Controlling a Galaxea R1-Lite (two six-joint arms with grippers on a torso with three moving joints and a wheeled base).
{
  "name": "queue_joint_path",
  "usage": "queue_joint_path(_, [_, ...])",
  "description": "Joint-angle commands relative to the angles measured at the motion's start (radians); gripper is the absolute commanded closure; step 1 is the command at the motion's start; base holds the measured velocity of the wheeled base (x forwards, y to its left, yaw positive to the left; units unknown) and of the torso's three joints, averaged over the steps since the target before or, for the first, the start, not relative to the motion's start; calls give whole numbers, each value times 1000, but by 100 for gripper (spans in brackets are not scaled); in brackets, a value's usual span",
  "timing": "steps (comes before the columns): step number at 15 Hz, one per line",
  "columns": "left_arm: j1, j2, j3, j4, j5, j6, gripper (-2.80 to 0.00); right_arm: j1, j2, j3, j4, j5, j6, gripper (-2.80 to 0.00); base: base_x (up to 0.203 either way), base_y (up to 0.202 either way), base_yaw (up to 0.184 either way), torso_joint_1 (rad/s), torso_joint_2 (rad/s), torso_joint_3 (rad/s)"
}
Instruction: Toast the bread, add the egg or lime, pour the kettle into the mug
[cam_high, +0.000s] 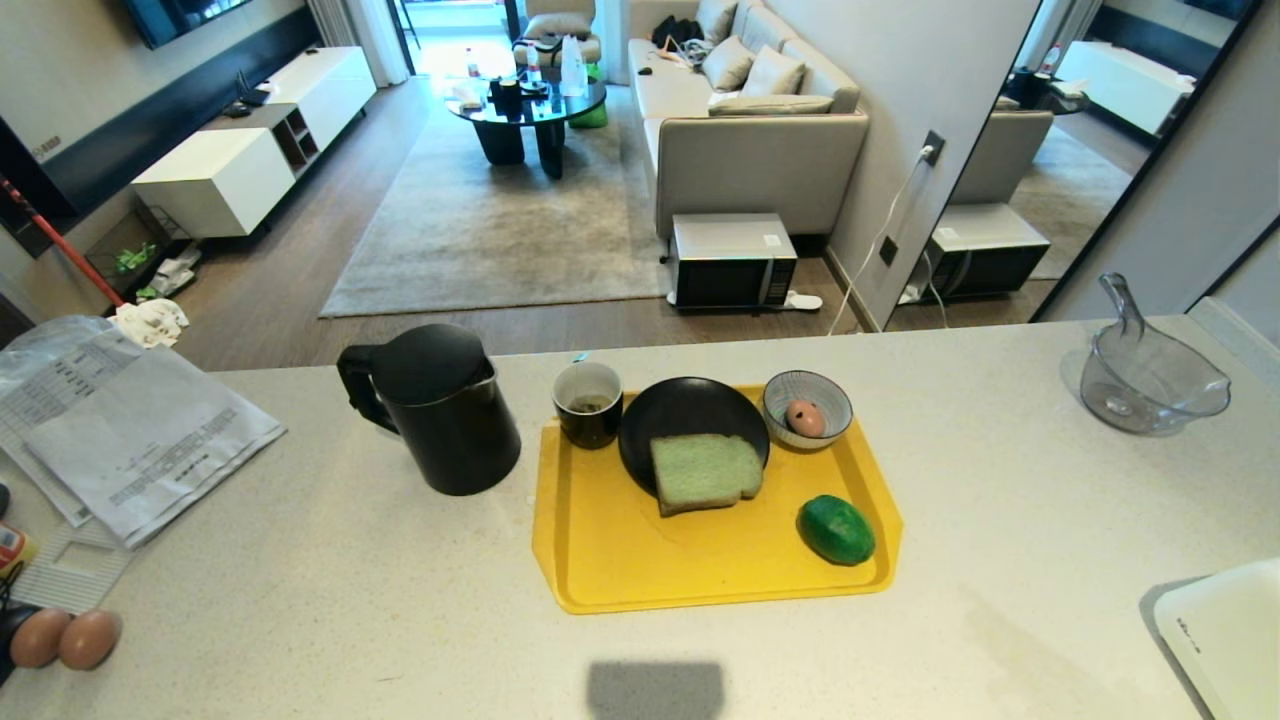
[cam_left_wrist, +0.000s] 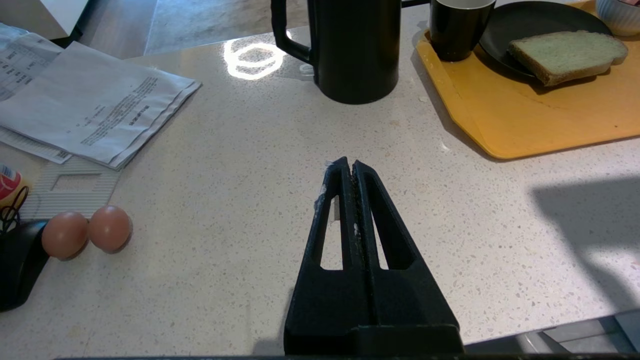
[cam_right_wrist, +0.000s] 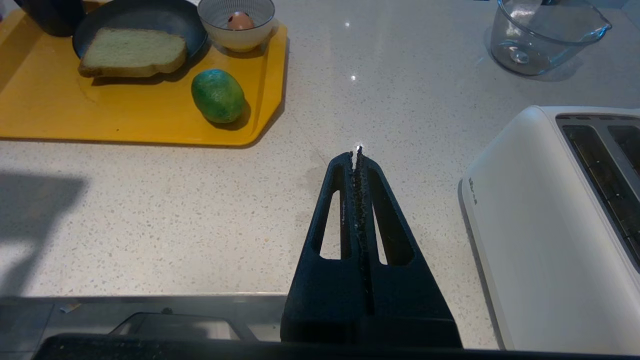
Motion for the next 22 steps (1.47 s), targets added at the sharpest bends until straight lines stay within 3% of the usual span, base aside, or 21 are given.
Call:
queue_joint_path(1, [0, -2, 17, -1, 0, 1, 0, 0, 0, 0, 0, 0, -1, 0, 0, 0, 0, 0, 0, 0])
queue_joint_path(22, [0, -2, 17, 0, 0, 1, 0, 0, 0, 0, 0, 0, -1, 0, 0, 0, 0, 0, 0, 0])
